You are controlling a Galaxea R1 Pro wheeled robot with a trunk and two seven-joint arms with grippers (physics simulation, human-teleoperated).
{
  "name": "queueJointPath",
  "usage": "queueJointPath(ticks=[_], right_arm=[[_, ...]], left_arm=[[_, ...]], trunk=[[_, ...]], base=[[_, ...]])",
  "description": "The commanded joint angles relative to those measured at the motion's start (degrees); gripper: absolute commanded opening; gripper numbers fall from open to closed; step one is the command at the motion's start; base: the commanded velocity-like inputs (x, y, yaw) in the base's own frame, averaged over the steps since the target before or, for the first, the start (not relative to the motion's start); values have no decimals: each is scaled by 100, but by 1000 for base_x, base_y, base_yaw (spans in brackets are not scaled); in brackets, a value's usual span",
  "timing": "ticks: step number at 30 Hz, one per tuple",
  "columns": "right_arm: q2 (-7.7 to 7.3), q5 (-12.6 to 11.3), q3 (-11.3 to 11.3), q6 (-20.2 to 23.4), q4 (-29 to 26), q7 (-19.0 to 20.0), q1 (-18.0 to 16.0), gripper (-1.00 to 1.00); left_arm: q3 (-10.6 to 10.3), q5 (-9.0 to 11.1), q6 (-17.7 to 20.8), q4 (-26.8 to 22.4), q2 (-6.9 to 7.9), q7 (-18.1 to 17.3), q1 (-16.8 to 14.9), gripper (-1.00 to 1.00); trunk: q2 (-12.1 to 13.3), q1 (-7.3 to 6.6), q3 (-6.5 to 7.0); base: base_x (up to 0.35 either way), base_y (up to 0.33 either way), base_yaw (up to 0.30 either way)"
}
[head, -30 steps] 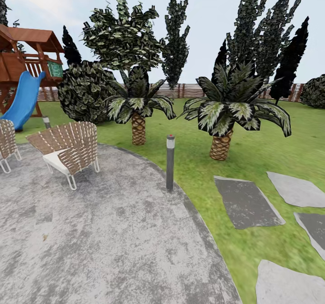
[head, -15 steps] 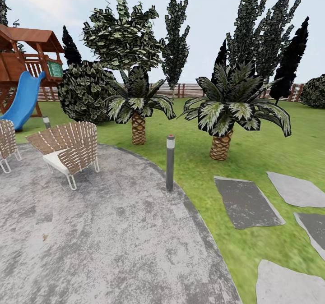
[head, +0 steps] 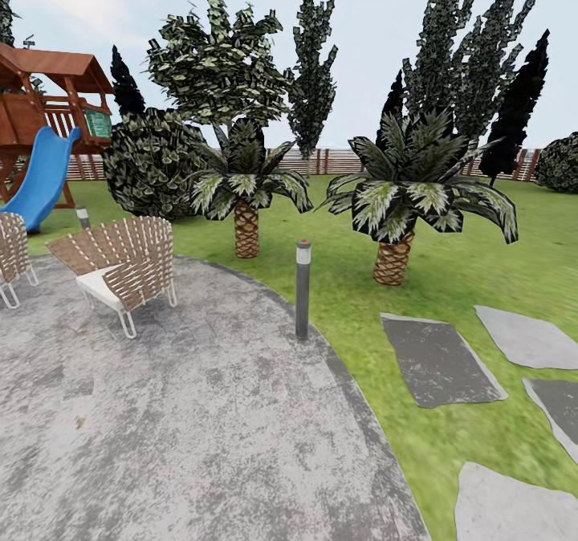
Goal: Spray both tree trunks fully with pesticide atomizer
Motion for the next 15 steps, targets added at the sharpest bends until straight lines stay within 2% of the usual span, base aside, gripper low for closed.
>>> queueJointPath(ticks=[1, 2, 6, 11, 15], right_arm=[[-2, -1, -1, -52, -28, -3, -37, 100], [-5, -1, -1, -819, -2201, -3, -214, 100], [-11, 5, -6, -1022, -2205, 2, -429, 100], [-17, 15, -1, -1088, -2115, 22, -541, 100], [-18, 31, 35, -1101, -2019, 45, -552, 100]], left_arm=[[21, 8, -53, -28, 2, 4, -37, 100], [22, 10, -607, -852, 3, 2, -671, 100], [17, 16, -689, -858, 4, -6, -848, 100], [28, 58, -1103, -856, 10, -27, -914, 100], [32, 255, -1299, -825, 4, -55, -879, 100]], trunk=[[-3, 0, -6], [-3, 0, -6], [-3, 0, -6], [-3, 0, -6], [-3, 0, -6]], base=[[0, 0, 0], [0, 0, 0], [0, 0, 0], [0, 0, 0], [0, 0, 0]])
